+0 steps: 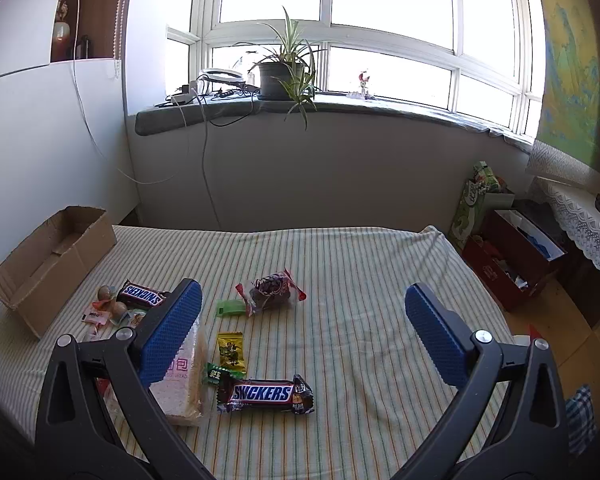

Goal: Organize snacks

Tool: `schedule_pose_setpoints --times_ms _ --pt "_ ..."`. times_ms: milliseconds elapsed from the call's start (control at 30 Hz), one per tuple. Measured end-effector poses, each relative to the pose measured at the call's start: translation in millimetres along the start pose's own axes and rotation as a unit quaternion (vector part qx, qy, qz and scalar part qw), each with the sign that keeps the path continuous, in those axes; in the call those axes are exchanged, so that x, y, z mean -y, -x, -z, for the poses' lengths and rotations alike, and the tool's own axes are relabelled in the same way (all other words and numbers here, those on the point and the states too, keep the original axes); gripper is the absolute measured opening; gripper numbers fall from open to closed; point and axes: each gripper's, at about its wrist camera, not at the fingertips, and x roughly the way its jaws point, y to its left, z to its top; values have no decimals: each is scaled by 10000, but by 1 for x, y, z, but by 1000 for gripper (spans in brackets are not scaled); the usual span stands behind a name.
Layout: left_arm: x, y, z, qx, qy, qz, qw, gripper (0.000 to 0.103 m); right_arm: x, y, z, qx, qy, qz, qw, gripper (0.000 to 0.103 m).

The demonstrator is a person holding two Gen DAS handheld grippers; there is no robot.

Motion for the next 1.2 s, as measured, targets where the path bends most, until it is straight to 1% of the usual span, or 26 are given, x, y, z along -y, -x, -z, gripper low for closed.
schedule_pose_setpoints --times_ms 500,1200 --pt "1 4 -1 87 -17 6 10000 92 -2 3 1 54 18 -7 10000 103" --pt "2 3 1 68 -24 24 10000 92 -5 4 0 45 51 -83 9999 103"
